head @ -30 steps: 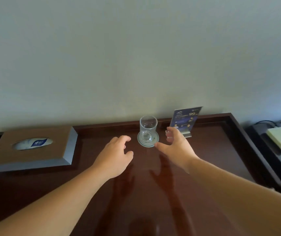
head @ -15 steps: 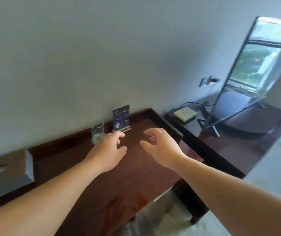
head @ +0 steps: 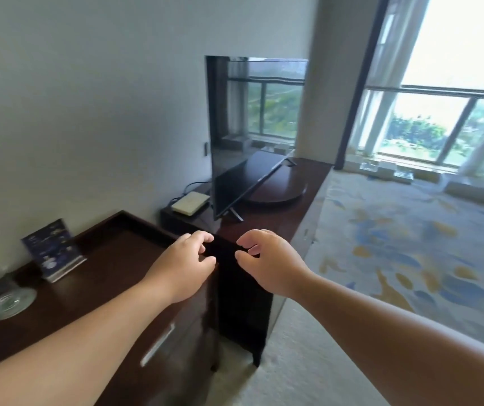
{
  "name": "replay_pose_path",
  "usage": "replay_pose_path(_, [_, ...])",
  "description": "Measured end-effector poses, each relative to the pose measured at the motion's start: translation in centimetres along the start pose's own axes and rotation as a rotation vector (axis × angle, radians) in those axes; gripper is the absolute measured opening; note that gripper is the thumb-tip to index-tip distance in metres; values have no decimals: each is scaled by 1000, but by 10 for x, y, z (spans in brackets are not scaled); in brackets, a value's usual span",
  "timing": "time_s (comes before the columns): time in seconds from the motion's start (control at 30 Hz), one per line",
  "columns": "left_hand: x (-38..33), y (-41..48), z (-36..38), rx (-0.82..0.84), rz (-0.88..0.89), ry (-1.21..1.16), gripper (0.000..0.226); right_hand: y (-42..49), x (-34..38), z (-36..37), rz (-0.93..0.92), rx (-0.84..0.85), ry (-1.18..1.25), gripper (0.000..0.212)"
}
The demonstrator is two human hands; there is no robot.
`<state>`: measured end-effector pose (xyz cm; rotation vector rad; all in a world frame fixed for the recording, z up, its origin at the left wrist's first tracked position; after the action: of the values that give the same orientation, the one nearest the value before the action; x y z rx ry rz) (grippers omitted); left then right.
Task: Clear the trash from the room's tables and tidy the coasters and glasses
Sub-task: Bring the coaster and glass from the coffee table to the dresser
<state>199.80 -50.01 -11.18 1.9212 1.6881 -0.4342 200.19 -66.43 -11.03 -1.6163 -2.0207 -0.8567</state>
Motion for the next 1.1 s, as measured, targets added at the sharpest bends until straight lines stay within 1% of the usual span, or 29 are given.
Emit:
replay_pose_path(0.17, [-107,25,82,80,90,-41,39,-24,-98,-90,100,-88,-34,26])
replay_pose_path(0.37, [-249,42,176,187,289,-82,39,-64,-206,-202,236,-202,-76,25])
replay_pose_path(0.5, [-326,48,225,252,403,-90,40,-95,-262,-269,328,-290,-103,27])
replay_pose_path(0.63, [-380,52,276,345,489,-114,40,-124,-311,-313,425,-368,-94,28])
replay_pose_path(0.73, [-414,56,316,411,544,-128,40,-144,-344,-334,502,-416,-114,26])
replay_pose_path(0.83, [-448,62,354,468,613,-130,39,-161,-373,-354,581,-445,-139,29])
replay_pose_path(0.97, [-501,73,398,542,748,-138,39,-178,-403,-392,682,-531,-170,32])
replay_pose_path(1.1, [-556,85,426,572,877,-169,38,-191,-428,-426,774,-608,-195,30])
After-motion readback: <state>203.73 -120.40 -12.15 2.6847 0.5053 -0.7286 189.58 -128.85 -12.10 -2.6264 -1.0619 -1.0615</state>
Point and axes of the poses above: each hand's wrist, its own y-axis towards the middle knuckle, its own z-axis out of the palm, x = y × z, the point moved 9 cm from there along y, towards the middle knuckle, and after that the axes turned 4 degrees about -x, right-handed, at the moved point
